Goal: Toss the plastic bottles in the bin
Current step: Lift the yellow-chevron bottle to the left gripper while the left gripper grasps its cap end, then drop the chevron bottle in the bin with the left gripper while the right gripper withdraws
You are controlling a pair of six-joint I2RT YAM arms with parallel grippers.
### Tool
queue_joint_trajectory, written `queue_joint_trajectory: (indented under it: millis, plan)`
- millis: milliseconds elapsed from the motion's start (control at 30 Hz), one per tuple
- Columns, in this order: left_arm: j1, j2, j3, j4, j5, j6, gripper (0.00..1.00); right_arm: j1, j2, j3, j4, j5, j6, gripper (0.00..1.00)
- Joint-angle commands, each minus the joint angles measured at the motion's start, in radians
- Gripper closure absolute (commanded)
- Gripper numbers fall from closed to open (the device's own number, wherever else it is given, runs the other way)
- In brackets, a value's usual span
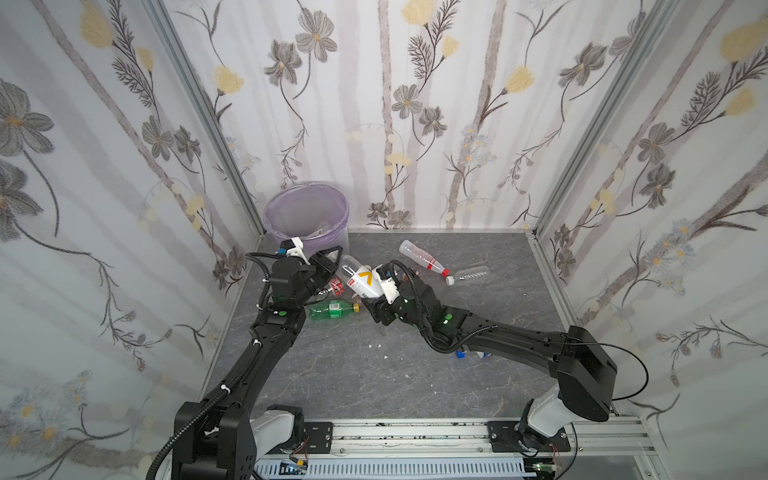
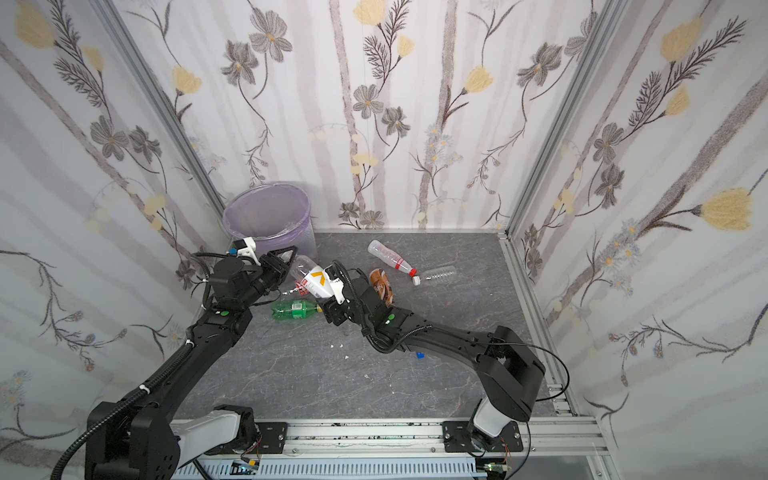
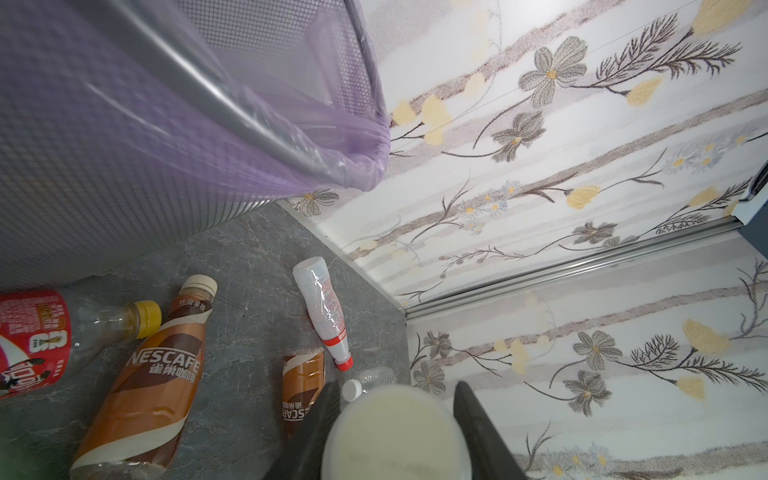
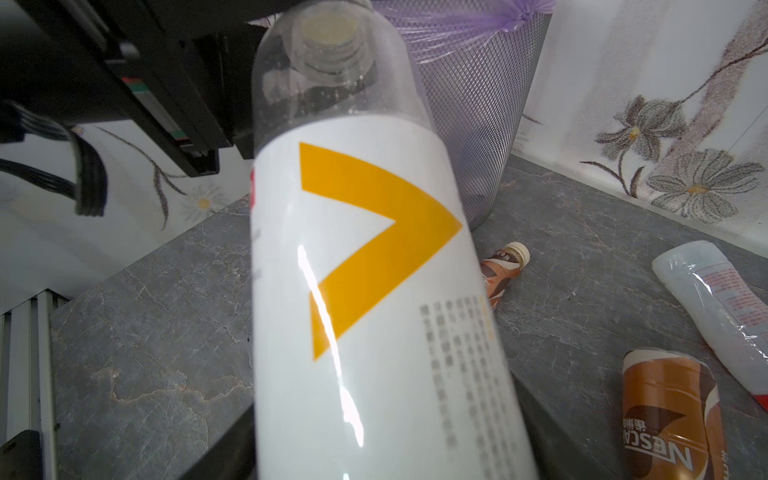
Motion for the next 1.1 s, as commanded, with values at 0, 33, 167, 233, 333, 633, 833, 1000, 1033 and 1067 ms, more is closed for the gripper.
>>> queue_joint_trajectory:
  millis: [0, 33, 167, 233, 333, 633, 833, 1000, 1033, 1067]
  plan:
    - [-0.001, 0.003, 0.015, 0.036, -0.009, 0.012, 0.65, -0.001, -0.019, -0.003, 0.052, -0.009, 0.002, 0.20]
    - [-0.002, 0.006, 0.018, 0.036, -0.008, 0.014, 0.67, -0.002, -0.021, -0.001, 0.053, -0.009, 0.002, 0.18]
    - [-0.006, 0.010, 0.027, 0.036, -0.010, 0.023, 0.74, -0.005, -0.037, -0.005, 0.053, -0.011, 0.001, 0.08]
    - [-0.006, 0.004, 0.029, 0.034, -0.018, 0.029, 0.76, -0.007, -0.049, -0.010, 0.052, -0.008, 0.001, 0.01]
    - [-0.006, 0.002, 0.045, 0.032, -0.034, 0.050, 0.76, -0.011, -0.075, -0.025, 0.055, 0.000, 0.001, 0.00]
    - [-0.004, 0.000, 0.349, -0.076, -0.192, 0.273, 0.79, -0.024, -0.233, -0.091, 0.076, 0.057, -0.009, 0.00]
    - [-0.006, 0.031, 0.654, -0.095, -0.341, 0.496, 0.82, -0.036, -0.339, -0.130, 0.094, 0.125, -0.014, 0.00]
    - [-0.006, 0.039, 0.775, -0.025, -0.526, 0.702, 0.82, -0.052, -0.395, -0.169, 0.107, 0.127, -0.002, 0.00]
    - [-0.007, 0.051, 0.782, 0.007, -0.552, 0.740, 0.82, -0.053, -0.398, -0.172, 0.110, 0.124, -0.001, 0.00]
    - [-0.006, 0.072, 0.794, 0.028, -0.578, 0.772, 0.81, -0.055, -0.396, -0.175, 0.112, 0.121, 0.004, 0.00]
